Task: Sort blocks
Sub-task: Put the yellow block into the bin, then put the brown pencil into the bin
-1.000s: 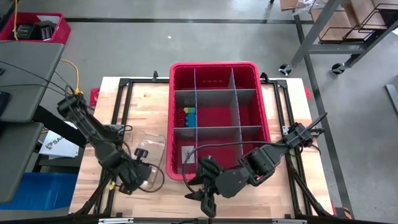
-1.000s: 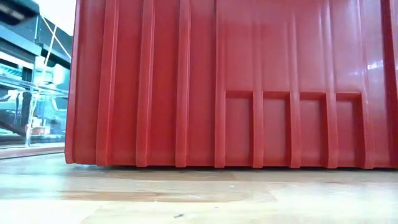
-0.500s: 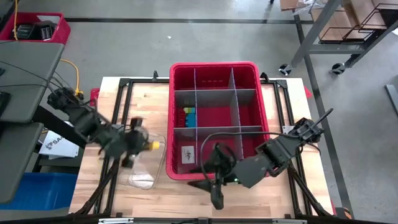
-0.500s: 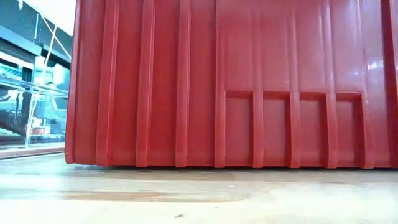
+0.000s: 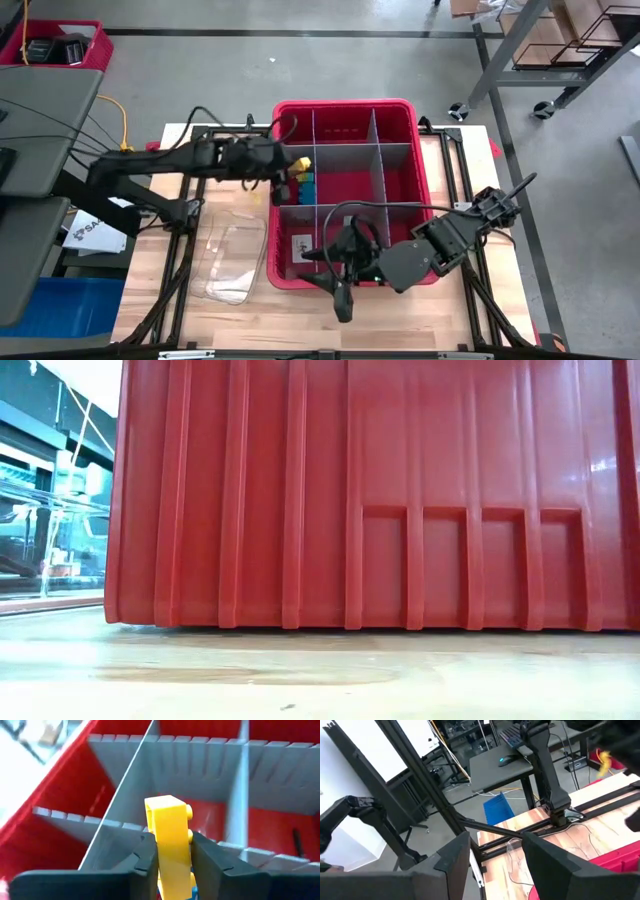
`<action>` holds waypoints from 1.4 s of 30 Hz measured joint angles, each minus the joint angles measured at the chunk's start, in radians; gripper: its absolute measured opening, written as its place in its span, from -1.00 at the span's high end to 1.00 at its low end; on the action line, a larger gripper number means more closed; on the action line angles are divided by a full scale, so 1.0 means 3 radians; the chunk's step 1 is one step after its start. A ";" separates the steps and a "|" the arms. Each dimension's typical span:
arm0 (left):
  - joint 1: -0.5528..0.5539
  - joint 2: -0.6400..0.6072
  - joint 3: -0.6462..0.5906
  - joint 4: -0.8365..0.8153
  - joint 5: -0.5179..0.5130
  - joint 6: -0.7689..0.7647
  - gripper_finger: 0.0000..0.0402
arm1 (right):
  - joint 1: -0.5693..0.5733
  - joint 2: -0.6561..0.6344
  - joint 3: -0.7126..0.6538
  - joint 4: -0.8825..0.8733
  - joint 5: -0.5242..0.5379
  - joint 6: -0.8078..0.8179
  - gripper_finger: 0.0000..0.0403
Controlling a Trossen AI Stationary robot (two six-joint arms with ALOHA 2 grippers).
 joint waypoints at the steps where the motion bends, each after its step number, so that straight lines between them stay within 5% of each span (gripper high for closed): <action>1: 0.0056 0.0037 0.0000 -0.0057 0.0031 -0.0042 0.54 | 0.0012 0.0000 0.0000 0.0000 0.0001 0.0000 0.12; 8: 0.0157 0.0240 0.0000 -0.0187 0.0349 -0.0392 -0.25 | 0.0064 0.0000 0.0000 0.0002 0.0000 -0.0137 0.12; 13: 0.0159 0.0175 0.0000 -0.0150 0.0370 -0.0494 -0.57 | 0.0041 0.0003 0.0000 0.0002 0.0001 -0.0249 0.12; 20: 0.0042 -0.0372 0.0194 -0.0487 0.0854 -0.0532 -0.61 | -0.0040 -0.0026 0.0000 0.0001 0.0014 -0.0376 0.12; 26: -0.0486 -0.1091 0.0203 -0.0388 0.1225 -0.0918 -0.61 | -0.0157 -0.0042 0.0000 -0.0002 0.0250 -0.0391 0.12; 31: -0.0876 -0.1513 0.0108 -0.0525 0.0710 -0.1050 -0.61 | -0.0329 -0.0042 0.0000 -0.0025 0.0554 -0.0582 0.12; 37: -0.0886 -0.1589 0.0069 -0.0487 0.0028 -0.0862 -0.60 | -0.0706 -0.0055 0.0000 -0.0183 0.0974 -0.0912 0.12; 42: -0.0760 -0.1340 0.0067 -0.0053 -0.0074 -0.0834 -0.60 | -0.1255 -0.0145 0.0000 -0.0629 0.0774 -0.1027 0.12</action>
